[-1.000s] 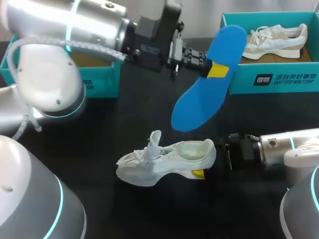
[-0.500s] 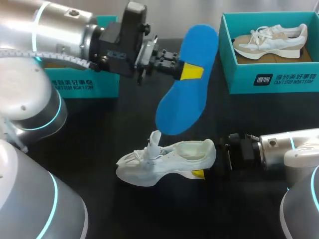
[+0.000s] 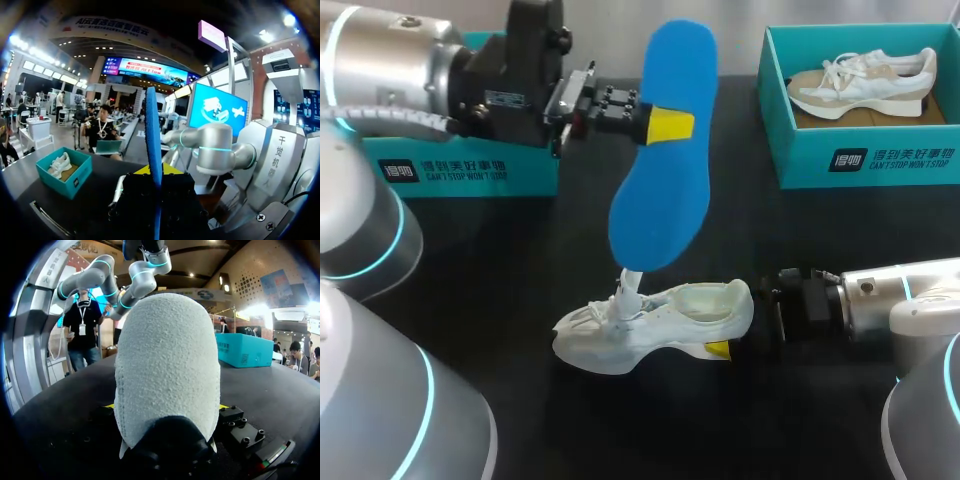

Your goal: Take the shoe out of the shoebox, open the shoe tongue, remove and reinsert the insole, then place the shoe into the shoebox

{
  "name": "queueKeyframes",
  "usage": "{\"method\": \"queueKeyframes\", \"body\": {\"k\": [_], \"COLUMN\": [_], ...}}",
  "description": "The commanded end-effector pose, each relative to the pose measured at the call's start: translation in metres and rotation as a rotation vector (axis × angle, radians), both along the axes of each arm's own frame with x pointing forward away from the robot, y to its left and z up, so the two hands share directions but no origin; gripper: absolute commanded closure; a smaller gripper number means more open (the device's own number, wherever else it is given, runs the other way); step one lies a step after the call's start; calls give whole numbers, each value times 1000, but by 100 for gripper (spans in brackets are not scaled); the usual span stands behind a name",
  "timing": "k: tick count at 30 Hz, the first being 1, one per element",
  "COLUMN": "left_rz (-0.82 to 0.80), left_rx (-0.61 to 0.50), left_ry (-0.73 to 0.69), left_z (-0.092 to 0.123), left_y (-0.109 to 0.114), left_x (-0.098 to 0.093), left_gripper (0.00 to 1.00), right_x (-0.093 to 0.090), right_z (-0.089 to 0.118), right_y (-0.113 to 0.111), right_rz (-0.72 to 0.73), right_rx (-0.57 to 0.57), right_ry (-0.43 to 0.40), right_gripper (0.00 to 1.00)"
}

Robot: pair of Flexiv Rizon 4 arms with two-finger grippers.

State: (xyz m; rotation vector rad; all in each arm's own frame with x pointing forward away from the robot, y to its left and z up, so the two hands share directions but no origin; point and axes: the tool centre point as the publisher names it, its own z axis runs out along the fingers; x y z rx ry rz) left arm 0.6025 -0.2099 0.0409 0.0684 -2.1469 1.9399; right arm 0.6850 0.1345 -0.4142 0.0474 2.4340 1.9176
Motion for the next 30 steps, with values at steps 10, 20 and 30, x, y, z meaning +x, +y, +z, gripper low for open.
{"method": "queueKeyframes", "body": {"k": [10, 20, 30], "left_rz": [-47, -47, -47], "left_rx": [-29, -29, -29], "left_ry": [58, 58, 58], "left_z": [8, 8, 8], "left_y": [8, 8, 8], "left_x": [1, 1, 1], "left_gripper": [100, 100, 100], "right_x": [-1, -1, -6], "right_z": [0, 0, -1], "right_y": [1, 1, -4], "right_rz": [-1, -1, -37], "right_rx": [-4, -4, -42], "right_ry": [0, 0, 26], "right_gripper": [100, 100, 0]}}
